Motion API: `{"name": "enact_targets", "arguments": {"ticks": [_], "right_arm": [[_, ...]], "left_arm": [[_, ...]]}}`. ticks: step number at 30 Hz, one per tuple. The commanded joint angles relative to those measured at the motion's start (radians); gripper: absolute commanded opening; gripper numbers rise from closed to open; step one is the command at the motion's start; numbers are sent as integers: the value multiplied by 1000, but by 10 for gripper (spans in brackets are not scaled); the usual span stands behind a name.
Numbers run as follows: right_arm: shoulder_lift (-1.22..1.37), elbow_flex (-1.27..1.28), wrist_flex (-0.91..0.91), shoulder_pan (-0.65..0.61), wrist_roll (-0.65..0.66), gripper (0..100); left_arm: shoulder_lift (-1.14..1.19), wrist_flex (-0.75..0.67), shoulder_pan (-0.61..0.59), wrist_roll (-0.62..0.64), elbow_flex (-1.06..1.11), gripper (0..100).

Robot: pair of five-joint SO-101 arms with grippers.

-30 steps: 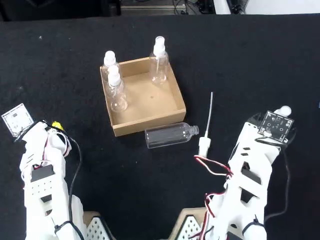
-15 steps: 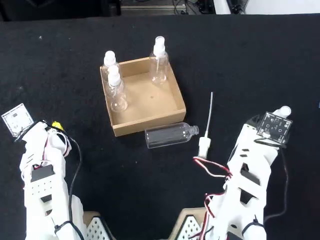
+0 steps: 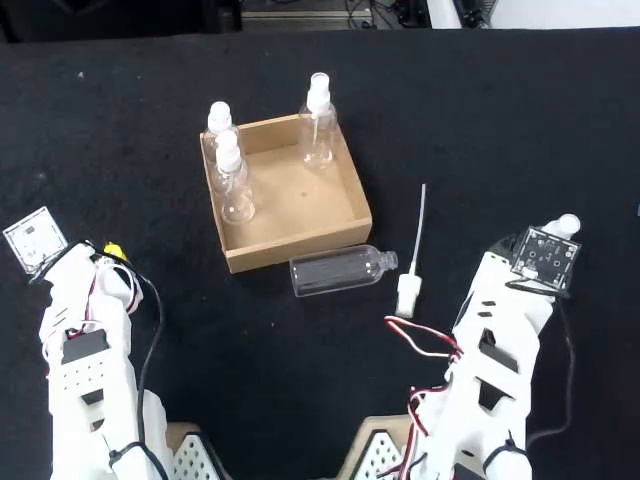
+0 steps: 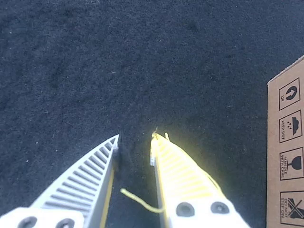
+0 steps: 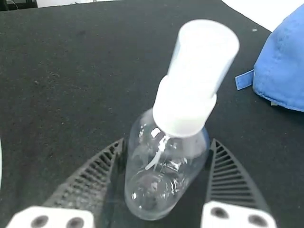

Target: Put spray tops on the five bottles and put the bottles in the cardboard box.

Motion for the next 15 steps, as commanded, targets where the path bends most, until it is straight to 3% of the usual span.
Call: {"name": "enact_targets", "arguments": {"ticks": [1,6,10,15], "right_arm": [[-4,-59,-21,-9,9,241],[-4,-64,-26,-9,11,244],[-4,-62,-23,-9,11,309],[-4,-65,-29,-9,11,292]], "left_arm": [[-15,-23,-5,-8,-7,94],[-15,-23,-5,-8,-7,94],[-15,-23,-5,-8,-7,95],[-15,-23,-5,-8,-7,95]]}}
